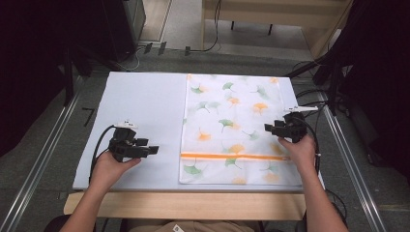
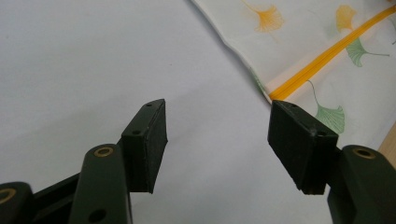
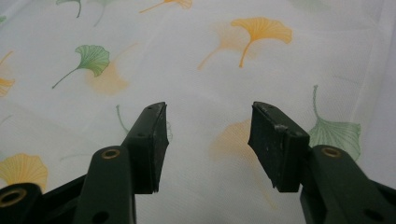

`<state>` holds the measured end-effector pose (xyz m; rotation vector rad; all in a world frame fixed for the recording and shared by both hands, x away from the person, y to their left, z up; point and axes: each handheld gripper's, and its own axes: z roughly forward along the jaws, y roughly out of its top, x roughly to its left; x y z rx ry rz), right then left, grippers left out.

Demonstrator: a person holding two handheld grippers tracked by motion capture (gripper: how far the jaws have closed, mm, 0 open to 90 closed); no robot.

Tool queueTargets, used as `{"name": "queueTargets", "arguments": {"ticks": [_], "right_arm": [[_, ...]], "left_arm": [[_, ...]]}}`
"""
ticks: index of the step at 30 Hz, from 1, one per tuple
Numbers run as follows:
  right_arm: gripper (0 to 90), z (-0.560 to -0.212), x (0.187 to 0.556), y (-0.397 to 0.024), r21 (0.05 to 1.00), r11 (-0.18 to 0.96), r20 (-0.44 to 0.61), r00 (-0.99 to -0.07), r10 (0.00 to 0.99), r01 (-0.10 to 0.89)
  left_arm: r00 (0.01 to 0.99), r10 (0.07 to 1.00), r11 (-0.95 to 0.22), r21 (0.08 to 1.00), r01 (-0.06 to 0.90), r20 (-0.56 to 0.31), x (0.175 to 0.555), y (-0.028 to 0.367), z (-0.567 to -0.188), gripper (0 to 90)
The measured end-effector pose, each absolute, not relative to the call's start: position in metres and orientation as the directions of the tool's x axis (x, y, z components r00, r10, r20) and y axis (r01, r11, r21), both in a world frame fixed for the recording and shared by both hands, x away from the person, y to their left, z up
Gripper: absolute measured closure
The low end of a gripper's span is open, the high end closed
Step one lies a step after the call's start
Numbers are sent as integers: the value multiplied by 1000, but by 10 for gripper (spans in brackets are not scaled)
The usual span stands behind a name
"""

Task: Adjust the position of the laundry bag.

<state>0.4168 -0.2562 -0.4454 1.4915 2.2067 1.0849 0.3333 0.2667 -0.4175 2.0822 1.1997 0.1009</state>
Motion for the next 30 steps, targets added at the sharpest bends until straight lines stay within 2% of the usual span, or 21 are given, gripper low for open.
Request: {"name": "queueTargets", "arguments": {"ticks": [8, 30], "right_arm": [[469, -447, 413, -254, 692, 196, 192, -439, 878, 695], [442, -452, 413, -252, 662, 209, 223, -456, 862, 720]], "left_arm": [[575, 764, -312, 613, 726, -291, 341, 262, -421, 339], [579, 768, -327, 610, 722, -274, 341, 259, -425, 338]]}}
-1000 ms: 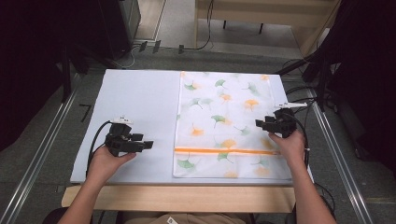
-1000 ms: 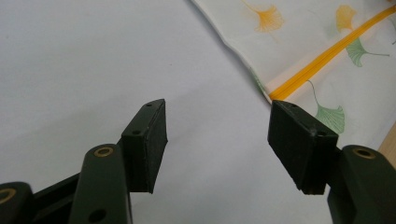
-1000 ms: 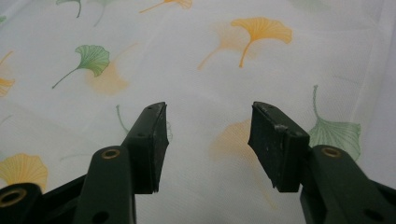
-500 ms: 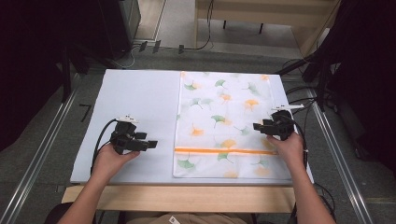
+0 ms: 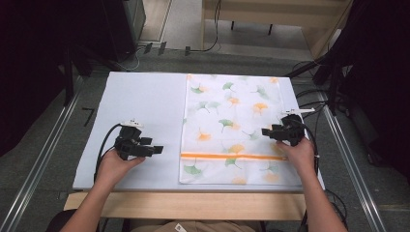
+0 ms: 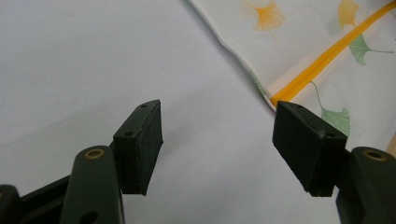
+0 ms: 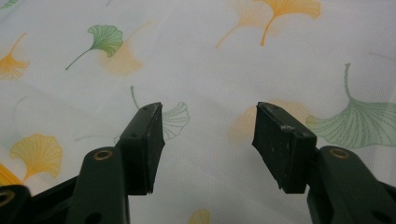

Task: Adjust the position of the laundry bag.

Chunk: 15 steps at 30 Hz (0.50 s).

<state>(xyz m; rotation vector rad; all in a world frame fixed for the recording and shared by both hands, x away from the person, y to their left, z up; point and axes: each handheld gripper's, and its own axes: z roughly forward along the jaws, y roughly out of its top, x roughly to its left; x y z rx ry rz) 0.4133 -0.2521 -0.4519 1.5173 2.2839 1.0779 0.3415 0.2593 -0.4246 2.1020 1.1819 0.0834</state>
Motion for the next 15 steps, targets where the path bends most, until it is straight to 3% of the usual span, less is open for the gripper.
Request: {"name": "queueTargets", "arguments": {"ticks": [15], "right_arm": [[443, -451, 413, -253, 663, 191, 253, -457, 853, 724]], "left_arm": [[587, 763, -339, 605, 720, -271, 340, 256, -424, 353]]}}
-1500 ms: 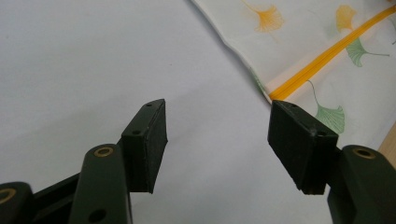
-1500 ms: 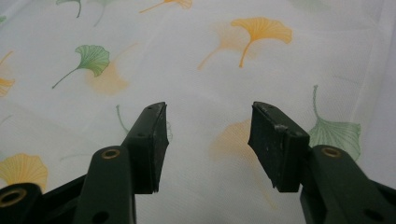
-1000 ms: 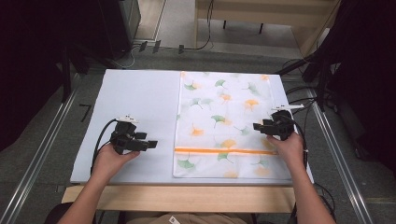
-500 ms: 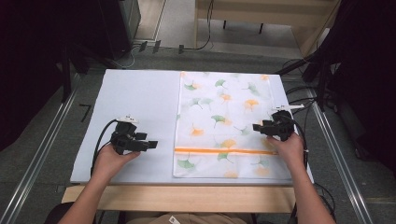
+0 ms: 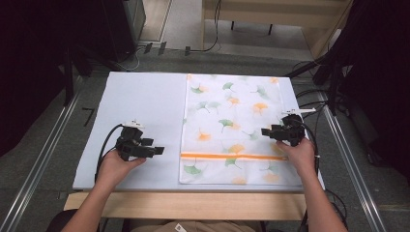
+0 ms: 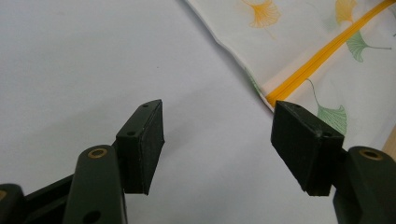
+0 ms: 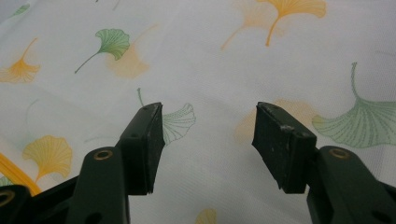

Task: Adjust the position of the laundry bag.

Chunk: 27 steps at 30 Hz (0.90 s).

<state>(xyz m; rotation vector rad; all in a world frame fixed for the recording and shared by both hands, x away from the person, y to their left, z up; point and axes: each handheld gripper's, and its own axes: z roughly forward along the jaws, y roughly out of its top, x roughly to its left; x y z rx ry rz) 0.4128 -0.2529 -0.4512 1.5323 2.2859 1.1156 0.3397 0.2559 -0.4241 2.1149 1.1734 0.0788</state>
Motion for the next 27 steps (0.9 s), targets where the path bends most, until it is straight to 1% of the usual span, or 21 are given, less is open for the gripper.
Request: {"name": "queueTargets", "arguments": {"ticks": [6, 8, 15, 18, 22, 27], "right_arm": [[443, -452, 413, -253, 663, 195, 247, -457, 854, 723], [443, -451, 412, -252, 662, 193, 248, -455, 855, 724], [442, -452, 404, -258, 658, 211, 223, -454, 862, 723], [442, -453, 400, -263, 656, 202, 224, -444, 868, 727], [442, -454, 395, -268, 652, 197, 222, -433, 874, 732], [443, -455, 389, -275, 652, 188, 222, -422, 879, 734]], "left_arm": [[589, 762, -340, 606, 719, -271, 340, 255, -424, 363], [585, 762, -336, 603, 723, -277, 340, 254, -424, 379], [604, 743, -350, 602, 718, -288, 346, 240, -423, 395], [614, 733, -370, 585, 721, -293, 349, 232, -424, 439], [628, 730, -400, 578, 712, -269, 353, 222, -425, 454], [627, 735, -404, 575, 711, -258, 358, 213, -427, 478]]}}
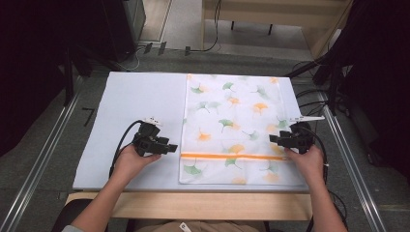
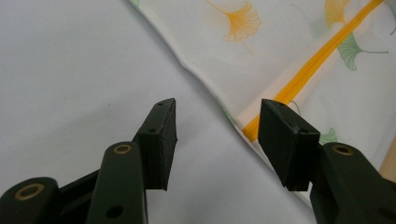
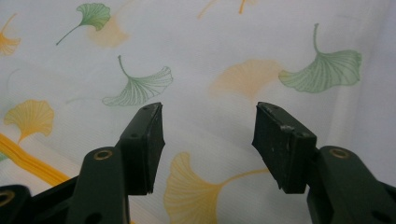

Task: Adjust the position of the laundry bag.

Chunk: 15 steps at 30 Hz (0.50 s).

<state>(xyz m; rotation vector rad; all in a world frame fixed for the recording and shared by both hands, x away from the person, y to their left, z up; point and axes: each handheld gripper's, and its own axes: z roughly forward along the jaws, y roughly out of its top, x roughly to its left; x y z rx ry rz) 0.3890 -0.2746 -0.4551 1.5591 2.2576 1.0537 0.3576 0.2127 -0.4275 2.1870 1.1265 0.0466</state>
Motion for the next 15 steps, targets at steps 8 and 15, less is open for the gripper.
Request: {"name": "queueTargets", "arguments": {"ticks": [8, 15], "right_arm": [[444, -456, 382, -287, 658, 169, 216, -399, 891, 734], [443, -458, 381, -299, 655, 153, 204, -367, 907, 740]], "left_arm": [[621, 737, -402, 565, 720, -266, 368, 196, -436, 493], [618, 744, -409, 557, 723, -254, 370, 186, -444, 492]]}}
